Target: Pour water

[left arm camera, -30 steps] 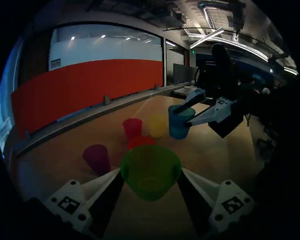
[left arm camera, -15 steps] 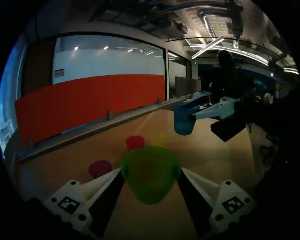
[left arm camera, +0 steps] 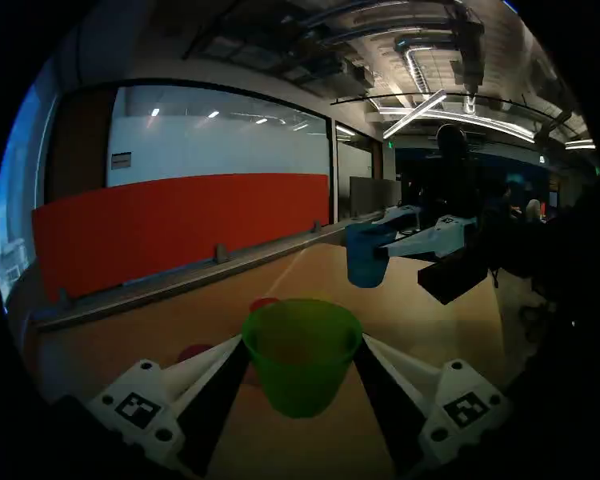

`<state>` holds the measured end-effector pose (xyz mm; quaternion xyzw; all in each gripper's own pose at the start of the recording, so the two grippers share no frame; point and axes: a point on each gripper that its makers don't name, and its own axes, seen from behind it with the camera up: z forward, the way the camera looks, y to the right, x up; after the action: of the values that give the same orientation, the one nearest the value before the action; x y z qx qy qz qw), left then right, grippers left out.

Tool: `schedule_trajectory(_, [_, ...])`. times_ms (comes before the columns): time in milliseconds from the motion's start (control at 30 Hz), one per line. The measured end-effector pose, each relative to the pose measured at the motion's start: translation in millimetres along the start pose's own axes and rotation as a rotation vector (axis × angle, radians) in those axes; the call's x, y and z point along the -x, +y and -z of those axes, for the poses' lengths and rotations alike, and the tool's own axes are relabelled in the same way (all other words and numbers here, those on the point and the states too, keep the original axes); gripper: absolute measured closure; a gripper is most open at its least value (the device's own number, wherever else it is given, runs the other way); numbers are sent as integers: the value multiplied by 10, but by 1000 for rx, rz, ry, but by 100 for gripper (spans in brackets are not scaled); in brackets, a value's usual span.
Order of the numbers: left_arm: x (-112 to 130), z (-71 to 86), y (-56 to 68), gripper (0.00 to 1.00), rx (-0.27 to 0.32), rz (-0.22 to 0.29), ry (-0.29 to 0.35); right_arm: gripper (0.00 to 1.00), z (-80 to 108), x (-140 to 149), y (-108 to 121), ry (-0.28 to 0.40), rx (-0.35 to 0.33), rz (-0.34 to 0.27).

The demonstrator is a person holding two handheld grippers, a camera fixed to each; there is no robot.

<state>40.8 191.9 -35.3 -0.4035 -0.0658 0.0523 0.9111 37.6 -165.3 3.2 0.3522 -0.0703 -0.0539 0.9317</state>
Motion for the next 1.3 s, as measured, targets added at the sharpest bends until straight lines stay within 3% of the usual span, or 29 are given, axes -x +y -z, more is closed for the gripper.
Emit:
schedule_trajectory(633, [-43, -44, 18, 13, 11, -13, 5, 9, -1, -236, 24, 105, 1, 11])
schedule_trajectory(1100, [-47, -40, -27, 13, -1, -26, 15, 9, -47, -298, 27, 107, -1, 22])
schedule_trajectory(1300, [-71, -62, 37, 13, 19, -22, 29, 10, -58, -355, -10, 111, -13, 46])
